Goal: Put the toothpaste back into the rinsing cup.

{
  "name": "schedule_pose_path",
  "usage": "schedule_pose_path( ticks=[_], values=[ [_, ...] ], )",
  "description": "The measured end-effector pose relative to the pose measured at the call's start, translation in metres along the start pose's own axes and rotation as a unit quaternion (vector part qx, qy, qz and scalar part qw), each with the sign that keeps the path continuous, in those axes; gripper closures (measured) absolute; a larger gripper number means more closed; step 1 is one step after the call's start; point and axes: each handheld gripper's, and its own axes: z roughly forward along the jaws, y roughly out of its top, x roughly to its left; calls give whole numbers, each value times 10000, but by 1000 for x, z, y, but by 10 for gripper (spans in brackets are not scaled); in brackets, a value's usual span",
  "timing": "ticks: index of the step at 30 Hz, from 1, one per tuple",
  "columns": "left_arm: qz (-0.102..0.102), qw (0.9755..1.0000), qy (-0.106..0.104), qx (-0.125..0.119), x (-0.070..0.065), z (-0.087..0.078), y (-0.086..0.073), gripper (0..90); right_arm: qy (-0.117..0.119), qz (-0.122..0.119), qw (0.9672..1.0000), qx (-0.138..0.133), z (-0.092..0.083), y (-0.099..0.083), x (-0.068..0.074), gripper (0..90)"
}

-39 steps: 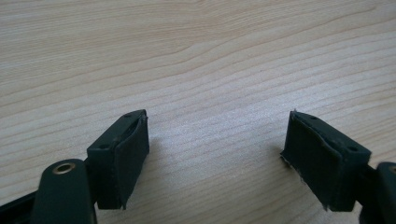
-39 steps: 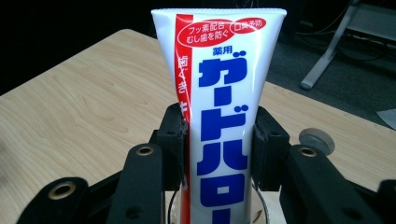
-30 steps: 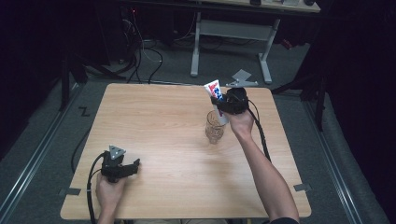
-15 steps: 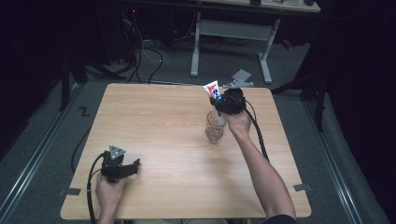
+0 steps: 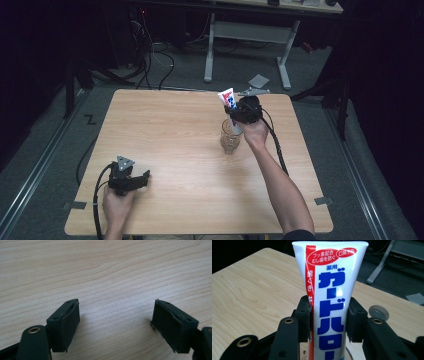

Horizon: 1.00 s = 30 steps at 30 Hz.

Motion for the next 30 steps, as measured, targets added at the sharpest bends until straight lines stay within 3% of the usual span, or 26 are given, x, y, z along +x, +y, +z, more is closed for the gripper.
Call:
schedule_pose_path(
  ticks=[16,30],
  values=[
    [14,10000,-3,8,0,0,0,225,-10,-146,9997,204,11,-8,5,605],
    [15,10000,-2,8,0,0,0,225,-6,0,9997,251,10,-17,2,595]
  ],
)
